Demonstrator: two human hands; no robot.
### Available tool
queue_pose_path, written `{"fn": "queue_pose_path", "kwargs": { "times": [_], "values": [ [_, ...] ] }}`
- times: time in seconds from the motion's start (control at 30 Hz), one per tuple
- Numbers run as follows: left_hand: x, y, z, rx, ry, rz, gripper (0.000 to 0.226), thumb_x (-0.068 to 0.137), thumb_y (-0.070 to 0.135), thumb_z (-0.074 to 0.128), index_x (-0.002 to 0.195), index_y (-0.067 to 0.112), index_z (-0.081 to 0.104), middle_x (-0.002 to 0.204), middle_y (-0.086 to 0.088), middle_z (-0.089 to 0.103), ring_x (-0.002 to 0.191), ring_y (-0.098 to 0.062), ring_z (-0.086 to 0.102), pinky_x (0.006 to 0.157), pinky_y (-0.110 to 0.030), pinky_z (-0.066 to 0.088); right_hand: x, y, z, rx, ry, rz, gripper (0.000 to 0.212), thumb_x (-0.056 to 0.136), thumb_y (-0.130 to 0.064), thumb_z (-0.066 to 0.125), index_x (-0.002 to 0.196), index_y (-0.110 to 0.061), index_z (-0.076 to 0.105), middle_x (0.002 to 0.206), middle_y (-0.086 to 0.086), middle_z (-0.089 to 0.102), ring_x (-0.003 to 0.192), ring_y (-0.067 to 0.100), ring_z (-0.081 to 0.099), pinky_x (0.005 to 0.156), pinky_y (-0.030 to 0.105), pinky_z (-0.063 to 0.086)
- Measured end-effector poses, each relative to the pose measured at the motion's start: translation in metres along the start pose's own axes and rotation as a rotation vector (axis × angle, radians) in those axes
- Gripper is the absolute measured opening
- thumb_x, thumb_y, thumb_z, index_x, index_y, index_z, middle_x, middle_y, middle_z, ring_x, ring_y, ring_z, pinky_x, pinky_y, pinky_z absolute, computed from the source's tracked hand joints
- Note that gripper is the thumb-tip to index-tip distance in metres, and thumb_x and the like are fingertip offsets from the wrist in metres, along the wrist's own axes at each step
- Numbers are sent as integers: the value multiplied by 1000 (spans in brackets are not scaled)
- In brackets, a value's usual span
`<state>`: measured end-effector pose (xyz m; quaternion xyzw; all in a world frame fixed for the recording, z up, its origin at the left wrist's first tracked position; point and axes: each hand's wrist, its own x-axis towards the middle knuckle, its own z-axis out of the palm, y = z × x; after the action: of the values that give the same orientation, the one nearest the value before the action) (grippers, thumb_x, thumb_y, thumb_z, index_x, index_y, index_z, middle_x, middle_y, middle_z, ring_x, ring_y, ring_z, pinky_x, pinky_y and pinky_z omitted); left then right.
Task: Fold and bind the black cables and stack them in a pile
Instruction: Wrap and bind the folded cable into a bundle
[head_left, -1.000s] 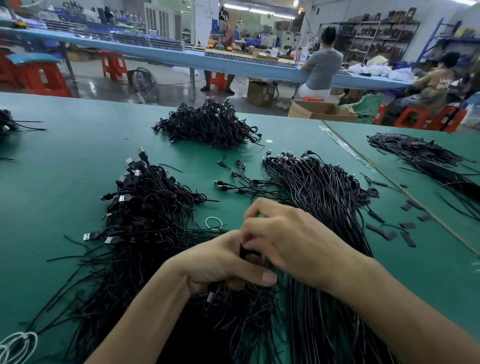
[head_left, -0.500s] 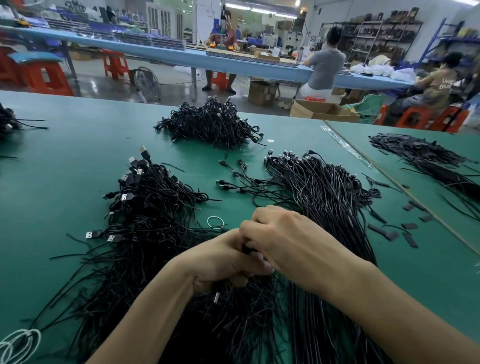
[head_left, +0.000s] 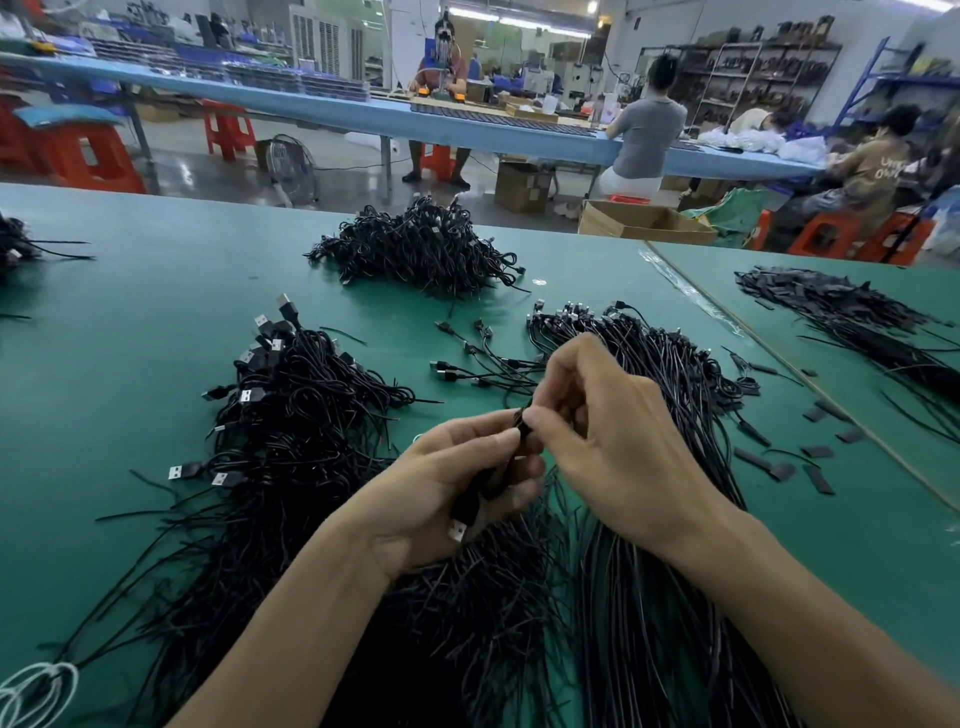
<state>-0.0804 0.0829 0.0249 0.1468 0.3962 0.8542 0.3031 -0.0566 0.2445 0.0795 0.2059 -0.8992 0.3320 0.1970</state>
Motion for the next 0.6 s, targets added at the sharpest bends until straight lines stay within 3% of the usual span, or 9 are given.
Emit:
{"fn": "queue_pose_path", "kwargs": {
  "times": [0.07, 0.13, 0.2, 0.27, 0.33, 0.4, 0.5, 0.6],
  "values": [
    [1, -3, -1, 102, 9, 14, 26, 93, 17, 56, 109, 1, 69, 91, -13, 68, 74, -19, 69, 71, -29, 61, 0, -3, 1, 87, 94, 26, 33, 89, -9, 69, 85, -31, 46, 74, -6, 60, 65, 8, 55, 55, 17, 45],
    [3, -8, 3, 253, 33, 78, 29, 97, 28, 53, 97, 4, 70, 81, -11, 68, 66, -18, 67, 63, -28, 57, -2, -8, 8, 169, 146, 58, 37, 90, -10, 70, 82, -36, 44, 78, -7, 63, 61, 10, 58, 53, 27, 52],
    [7, -14, 7, 382, 141, 199, 45, 101, 36, 52, 106, -8, 59, 76, -10, 62, 61, -18, 61, 57, -27, 52, -5, -12, 16, 270, 189, 115, 37, 91, -10, 69, 79, -36, 45, 81, -5, 64, 57, 13, 59, 49, 37, 54],
    [9, -18, 10, 433, 239, 316, 52, 98, 38, 51, 117, -10, 50, 69, -4, 53, 58, -16, 51, 53, -28, 46, -5, -16, 21, 435, 236, 181, 34, 91, -6, 67, 80, -29, 45, 81, -4, 66, 58, 13, 62, 47, 28, 54],
    [8, -18, 13, 379, 273, 373, 33, 96, 37, 49, 108, 8, 60, 65, 5, 46, 57, -11, 43, 53, -27, 41, -4, -19, 24, 679, 240, 290, 31, 92, 1, 65, 82, -18, 42, 75, -4, 67, 57, 7, 61, 49, 21, 52],
    [7, -13, 14, 283, 300, 386, 18, 93, 36, 44, 87, 26, 58, 72, 0, 46, 61, -11, 41, 56, -27, 37, -3, -22, 26, 920, 187, 413, 32, 92, 5, 62, 81, -14, 39, 65, -5, 64, 55, 3, 58, 48, 19, 49],
    [4, -9, 14, 190, 311, 413, 32, 93, 48, 40, 95, 17, 50, 97, -17, 50, 80, -26, 43, 64, -33, 38, -3, -24, 28, 1125, 79, 548, 33, 92, 6, 60, 81, -16, 38, 62, -2, 59, 56, 8, 52, 51, 19, 44],
    [2, -7, 16, 181, 279, 439, 42, 84, 64, 45, 78, 26, 60, 76, -6, 55, 72, -20, 53, 63, -28, 44, -5, -24, 31, 1269, 13, 637, 35, 90, 7, 61, 78, -18, 40, 66, 2, 56, 57, 10, 50, 52, 20, 42]
  ]
}}
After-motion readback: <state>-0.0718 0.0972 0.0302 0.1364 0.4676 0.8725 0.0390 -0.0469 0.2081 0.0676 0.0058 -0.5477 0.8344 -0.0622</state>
